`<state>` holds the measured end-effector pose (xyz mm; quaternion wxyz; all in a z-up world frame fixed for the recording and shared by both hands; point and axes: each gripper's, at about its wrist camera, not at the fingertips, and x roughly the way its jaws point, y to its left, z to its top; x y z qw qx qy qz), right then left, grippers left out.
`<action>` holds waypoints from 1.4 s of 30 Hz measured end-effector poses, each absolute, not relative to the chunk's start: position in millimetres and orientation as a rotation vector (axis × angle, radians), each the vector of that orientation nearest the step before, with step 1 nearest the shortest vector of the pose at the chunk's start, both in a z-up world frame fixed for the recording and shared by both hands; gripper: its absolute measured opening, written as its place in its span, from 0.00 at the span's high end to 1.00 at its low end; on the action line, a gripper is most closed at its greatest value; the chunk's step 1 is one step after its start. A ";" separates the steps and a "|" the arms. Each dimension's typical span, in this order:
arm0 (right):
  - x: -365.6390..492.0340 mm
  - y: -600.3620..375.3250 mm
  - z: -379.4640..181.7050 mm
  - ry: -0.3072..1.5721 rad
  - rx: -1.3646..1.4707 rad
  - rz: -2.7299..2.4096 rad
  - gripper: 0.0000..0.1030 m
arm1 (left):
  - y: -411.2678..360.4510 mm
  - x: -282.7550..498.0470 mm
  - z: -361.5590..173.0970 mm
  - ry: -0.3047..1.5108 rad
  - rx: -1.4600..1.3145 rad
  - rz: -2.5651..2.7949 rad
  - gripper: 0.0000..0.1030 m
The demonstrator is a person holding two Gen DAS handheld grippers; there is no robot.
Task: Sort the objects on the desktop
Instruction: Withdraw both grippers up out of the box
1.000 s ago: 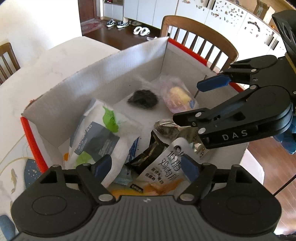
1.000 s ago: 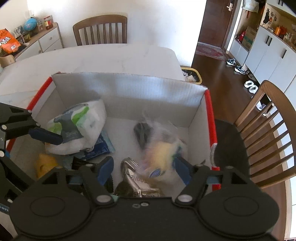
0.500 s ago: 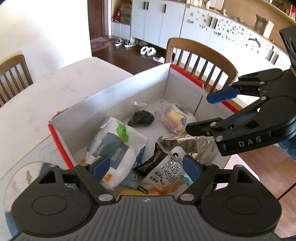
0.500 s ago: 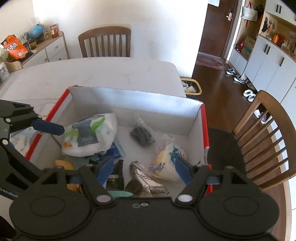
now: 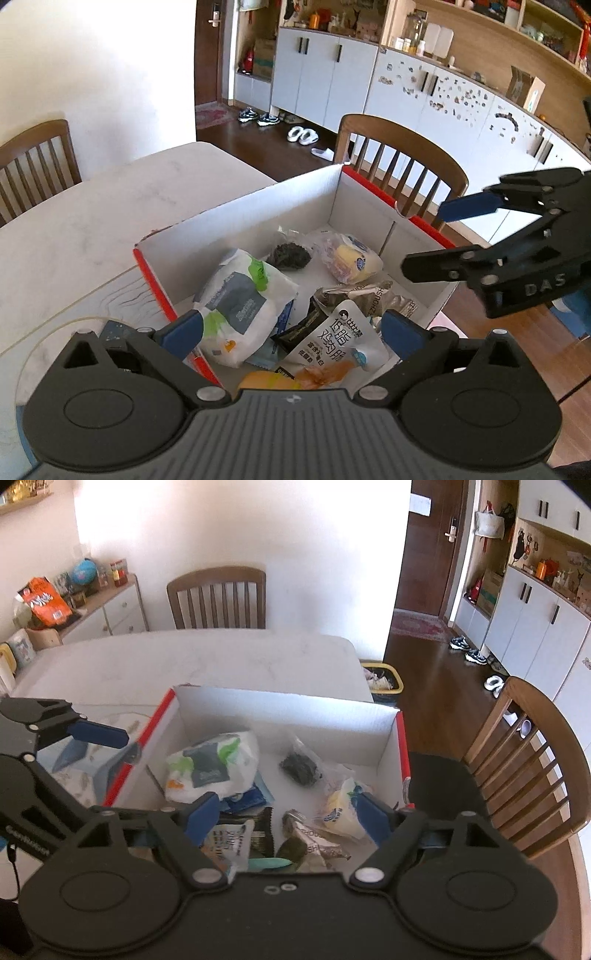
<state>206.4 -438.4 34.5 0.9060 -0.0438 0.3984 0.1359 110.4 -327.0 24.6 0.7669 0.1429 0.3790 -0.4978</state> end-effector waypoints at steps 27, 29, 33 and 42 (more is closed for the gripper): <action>141.3 -433.2 20.4 0.769 0.049 0.218 0.11 | -270.6 85.2 27.2 0.815 0.260 -0.948 0.00; 139.5 -432.2 20.0 0.767 0.050 0.218 0.11 | -268.4 83.1 26.3 0.815 0.262 -0.940 0.00; 135.5 -427.9 17.6 0.763 0.047 0.217 0.11 | -265.3 80.7 24.9 0.813 0.264 -0.942 0.00; 127.2 -420.5 10.8 0.782 0.061 0.231 0.11 | -260.5 74.2 24.0 0.812 0.252 -0.953 0.00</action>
